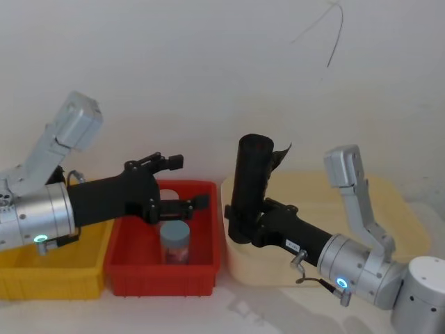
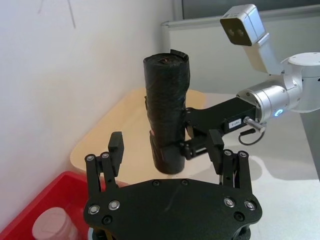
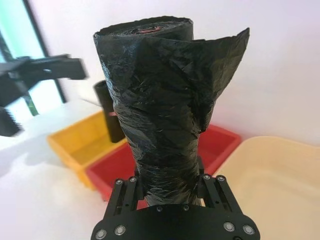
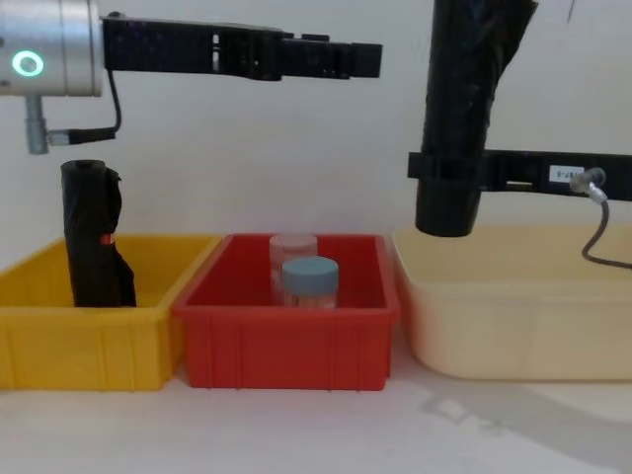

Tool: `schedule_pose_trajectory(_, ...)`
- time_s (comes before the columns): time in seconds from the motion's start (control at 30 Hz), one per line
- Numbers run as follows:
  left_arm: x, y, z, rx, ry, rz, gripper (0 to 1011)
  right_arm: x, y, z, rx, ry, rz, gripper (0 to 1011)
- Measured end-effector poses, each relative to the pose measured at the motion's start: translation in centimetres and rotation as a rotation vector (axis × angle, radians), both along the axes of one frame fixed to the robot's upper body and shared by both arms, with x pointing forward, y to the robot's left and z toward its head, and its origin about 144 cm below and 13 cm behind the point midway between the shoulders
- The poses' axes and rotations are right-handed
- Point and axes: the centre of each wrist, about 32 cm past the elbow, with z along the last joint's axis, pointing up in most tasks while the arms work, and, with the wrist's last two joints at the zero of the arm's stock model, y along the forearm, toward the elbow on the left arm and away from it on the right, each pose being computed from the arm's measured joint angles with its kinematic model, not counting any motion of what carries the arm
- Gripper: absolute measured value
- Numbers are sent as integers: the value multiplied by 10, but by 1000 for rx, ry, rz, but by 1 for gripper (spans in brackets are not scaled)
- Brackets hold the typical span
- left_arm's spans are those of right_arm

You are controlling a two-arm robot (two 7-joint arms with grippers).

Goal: Pick up the garbage bag with the one hand and transfer it to the other hand.

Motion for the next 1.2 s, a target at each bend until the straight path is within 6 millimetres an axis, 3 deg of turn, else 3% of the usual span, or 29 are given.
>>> schedule_pose_trajectory(0.73,-19,20,-9,12,62,239,1001,32,-16,8,3,97,-184,536)
schedule_pose_trajectory(1.2,-23,27,-15,54,92,370,1001,42,-26,10,100,173,-281,934)
